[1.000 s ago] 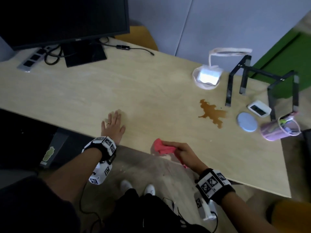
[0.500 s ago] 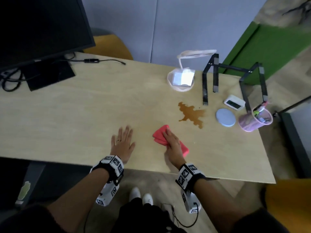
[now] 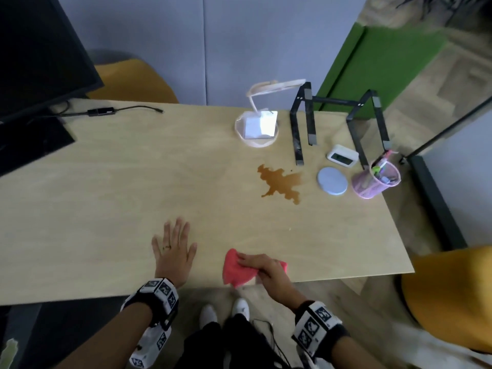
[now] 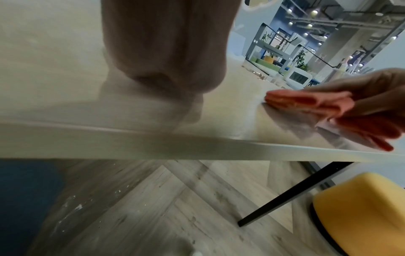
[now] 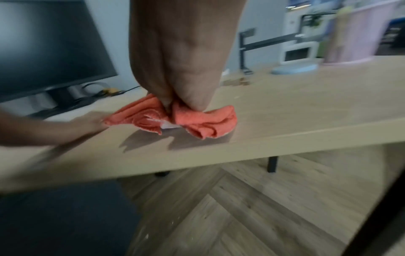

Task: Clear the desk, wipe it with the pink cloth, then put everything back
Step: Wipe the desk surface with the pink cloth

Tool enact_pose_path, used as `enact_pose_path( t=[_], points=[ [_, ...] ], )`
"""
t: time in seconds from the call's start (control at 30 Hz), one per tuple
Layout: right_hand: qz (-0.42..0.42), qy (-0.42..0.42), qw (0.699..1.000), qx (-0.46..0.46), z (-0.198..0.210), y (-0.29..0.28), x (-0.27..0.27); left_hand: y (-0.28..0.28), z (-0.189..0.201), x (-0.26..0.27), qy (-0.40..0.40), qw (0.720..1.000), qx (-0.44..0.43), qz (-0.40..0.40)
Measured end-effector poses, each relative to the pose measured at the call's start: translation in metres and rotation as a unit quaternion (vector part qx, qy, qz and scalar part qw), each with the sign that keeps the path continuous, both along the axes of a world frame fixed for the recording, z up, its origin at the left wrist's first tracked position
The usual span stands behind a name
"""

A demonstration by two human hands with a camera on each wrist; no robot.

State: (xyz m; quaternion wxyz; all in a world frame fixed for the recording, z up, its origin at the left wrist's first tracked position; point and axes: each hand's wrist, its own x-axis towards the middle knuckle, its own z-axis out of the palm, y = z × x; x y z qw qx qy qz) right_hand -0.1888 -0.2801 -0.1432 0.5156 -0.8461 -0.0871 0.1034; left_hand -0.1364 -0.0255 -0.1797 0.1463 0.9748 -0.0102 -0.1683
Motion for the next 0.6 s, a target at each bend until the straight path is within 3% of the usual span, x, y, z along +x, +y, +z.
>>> enact_pose_path(
  t=[0.13, 0.3, 0.4, 0.47, 0.53, 0.6],
  points=[
    [-0.177, 0.086, 0.977, 0.087, 0.022, -0.053, 0.026, -0.016, 0.007, 0.018, -0.021, 1.000, 0.021, -0.002],
    [-0.390, 0.049, 0.902, 0.179, 0.021, -0.122, 0.081, -0.055, 0.014, 0.058, -0.041, 0.998, 0.032, -0.020],
    [-0.416, 0.019, 0.896, 0.157, 0.017, -0.142, 0.110, -0.083, 0.018, 0.081, -0.053, 0.998, 0.027, -0.025],
    [-0.380, -0.023, 0.913, 0.144, 0.012, -0.142, 0.125, -0.098, 0.015, 0.094, -0.055, 0.998, 0.029, -0.026],
    [-0.348, -0.048, 0.934, 0.067, -0.003, -0.139, 0.137, -0.110, 0.012, 0.106, -0.056, 0.998, 0.027, -0.031],
    [-0.357, -0.034, 0.933, -0.021, -0.020, -0.130, 0.142, -0.116, 0.008, 0.115, -0.043, 0.997, 0.039, -0.045]
  ],
)
